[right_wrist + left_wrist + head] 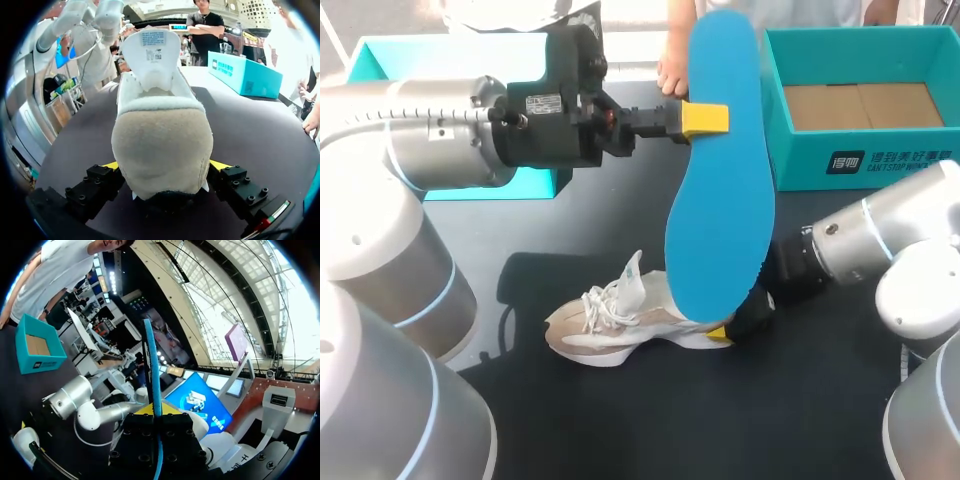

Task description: Take the shoe out of the shoebox, open the shoe tongue, remove and reinsert the insole, then place the shoe into the shoebox

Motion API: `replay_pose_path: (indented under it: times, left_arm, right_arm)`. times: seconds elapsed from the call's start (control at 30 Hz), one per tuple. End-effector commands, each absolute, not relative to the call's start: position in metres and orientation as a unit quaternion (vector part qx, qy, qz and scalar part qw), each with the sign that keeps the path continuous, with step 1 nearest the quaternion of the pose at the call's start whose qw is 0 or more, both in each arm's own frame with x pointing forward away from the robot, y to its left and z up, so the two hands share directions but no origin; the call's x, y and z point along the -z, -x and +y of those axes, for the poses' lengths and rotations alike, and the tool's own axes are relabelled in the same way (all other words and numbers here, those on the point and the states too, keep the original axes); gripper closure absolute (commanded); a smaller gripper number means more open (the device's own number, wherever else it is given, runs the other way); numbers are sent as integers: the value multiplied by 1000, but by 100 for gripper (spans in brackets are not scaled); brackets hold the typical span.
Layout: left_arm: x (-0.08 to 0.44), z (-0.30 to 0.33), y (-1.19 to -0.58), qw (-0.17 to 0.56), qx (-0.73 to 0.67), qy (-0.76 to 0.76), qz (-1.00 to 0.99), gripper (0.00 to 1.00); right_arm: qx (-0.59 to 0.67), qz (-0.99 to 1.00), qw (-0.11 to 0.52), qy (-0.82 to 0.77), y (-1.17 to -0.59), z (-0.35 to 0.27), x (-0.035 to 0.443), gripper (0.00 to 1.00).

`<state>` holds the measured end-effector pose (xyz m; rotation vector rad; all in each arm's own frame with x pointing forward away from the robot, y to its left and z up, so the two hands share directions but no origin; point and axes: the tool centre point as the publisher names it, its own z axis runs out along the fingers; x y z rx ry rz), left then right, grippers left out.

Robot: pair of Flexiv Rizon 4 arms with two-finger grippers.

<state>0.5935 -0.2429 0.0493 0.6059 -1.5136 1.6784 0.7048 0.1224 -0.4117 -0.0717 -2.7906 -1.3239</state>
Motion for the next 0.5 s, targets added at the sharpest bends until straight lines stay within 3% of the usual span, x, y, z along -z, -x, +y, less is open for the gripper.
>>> replay_pose_path:
  times: [0.03, 0.5]
  left_arm:
    - [-49, -243, -590, 388, -662, -241, -594, 100]
    - [-49, -243, -590, 388, -662, -241, -594, 100]
  right_arm:
    - [385, -922, 37, 19, -707, 124, 402, 0]
    - [255, -966, 38, -23, -695, 109, 359, 0]
